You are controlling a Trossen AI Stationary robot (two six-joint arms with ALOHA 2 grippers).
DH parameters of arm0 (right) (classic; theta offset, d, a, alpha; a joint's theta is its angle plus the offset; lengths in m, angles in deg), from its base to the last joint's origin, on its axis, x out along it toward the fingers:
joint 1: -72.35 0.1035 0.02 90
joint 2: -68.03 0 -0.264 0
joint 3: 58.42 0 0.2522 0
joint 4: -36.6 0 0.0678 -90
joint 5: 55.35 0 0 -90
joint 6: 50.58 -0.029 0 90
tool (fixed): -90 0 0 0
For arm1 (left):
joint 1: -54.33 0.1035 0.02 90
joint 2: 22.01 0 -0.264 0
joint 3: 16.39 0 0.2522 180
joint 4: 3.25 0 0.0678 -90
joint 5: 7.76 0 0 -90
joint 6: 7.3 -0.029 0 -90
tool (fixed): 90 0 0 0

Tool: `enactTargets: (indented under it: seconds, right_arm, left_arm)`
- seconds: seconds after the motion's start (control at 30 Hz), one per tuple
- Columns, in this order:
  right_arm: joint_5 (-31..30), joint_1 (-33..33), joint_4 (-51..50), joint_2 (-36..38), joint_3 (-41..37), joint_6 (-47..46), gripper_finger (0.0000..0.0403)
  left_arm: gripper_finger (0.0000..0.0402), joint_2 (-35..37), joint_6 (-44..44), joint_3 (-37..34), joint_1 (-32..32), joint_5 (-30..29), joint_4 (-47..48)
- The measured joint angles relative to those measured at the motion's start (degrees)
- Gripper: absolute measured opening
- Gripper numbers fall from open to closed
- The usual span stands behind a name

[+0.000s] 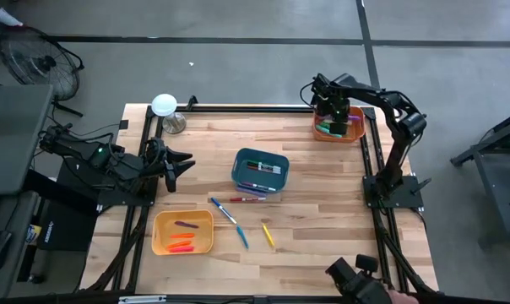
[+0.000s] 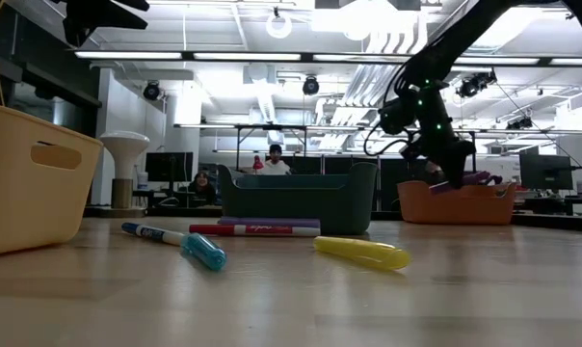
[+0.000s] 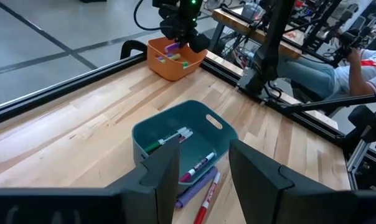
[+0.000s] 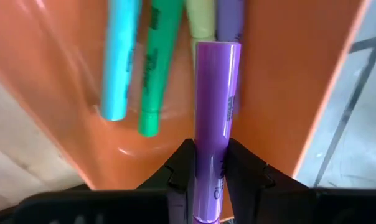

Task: Pick & Place Markers
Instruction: Put the dark violet highlighter pen into the orange bin, then put the light violet highlighter pen into the orange bin

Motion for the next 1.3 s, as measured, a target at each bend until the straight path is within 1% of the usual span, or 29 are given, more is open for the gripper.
enactTargets:
  seconds: [0.13, 0.3, 0.33, 0.5, 0.57, 0.67, 0.73, 0.8, 0.93, 1.13, 1.2, 1.3]
  right_arm:
    - [2.8, 0.0, -0.2, 0.0, 0.0, 0.5, 0.0054]
    - [3.0, 0.0, -0.2, 0.0, 0.0, 0.5, 0.0058]
    - [2.9, 0.0, -0.2, 0.0, 0.0, 0.5, 0.0069]
    - [2.6, 0.0, -0.1, 0.0, 0.0, 0.4, 0.0155]
    - [2.6, 0.1, -0.1, 0.0, 0.0, 0.1, 0.0177]
    - [1.2, 0.5, -0.2, 0.0, 0.0, -0.9, 0.0195]
    - [-0.3, 1.0, -0.2, 0.3, 0.0, -2.7, 0.0199]
    - [-0.4, 1.6, -0.2, 1.0, 0.0, -4.5, 0.0198]
    - [1.9, 3.3, -1.0, 3.3, 0.0, -7.2, 0.0195]
    - [3.0, 8.2, -2.3, 8.9, 0.0, -11.3, 0.0194]
    - [4.7, 10.2, -2.7, 11.3, 0.0, -13.7, 0.0193]
    - [9.2, 13.2, -2.8, 14.5, 0.0, -19.9, 0.0192]
  left_arm:
    - [0.0137, 0.0, 0.0, 0.0, 0.0, 0.0, 0.0]
    - [0.0137, 0.0, 0.0, 0.0, 0.0, -0.1, 0.0]
    - [0.0137, 0.0, 0.0, 0.0, 0.0, -0.1, 0.0]
    - [0.0137, 0.0, 0.0, 0.0, 0.0, 0.1, 0.0]
    - [0.0137, 0.0, 0.0, 0.0, 0.0, 0.2, 0.0]
    - [0.0137, 0.0, 0.0, 0.0, 0.0, 0.5, 0.0]
    - [0.0137, 0.0, 0.0, 0.0, 0.0, 0.5, 0.0]
    - [0.0137, 0.0, 0.0, 0.0, 0.0, 0.5, 0.0]
    - [0.0137, 0.0, 0.0, 0.0, 0.0, 0.7, 0.0]
    - [0.0137, 0.0, 0.0, 0.0, 0.0, 1.9, 0.0]
    - [0.0137, 0.0, 0.0, 0.0, 0.0, 2.5, 0.0]
    - [0.0137, 0.0, -0.3, 0.0, 0.0, 3.8, 0.0]
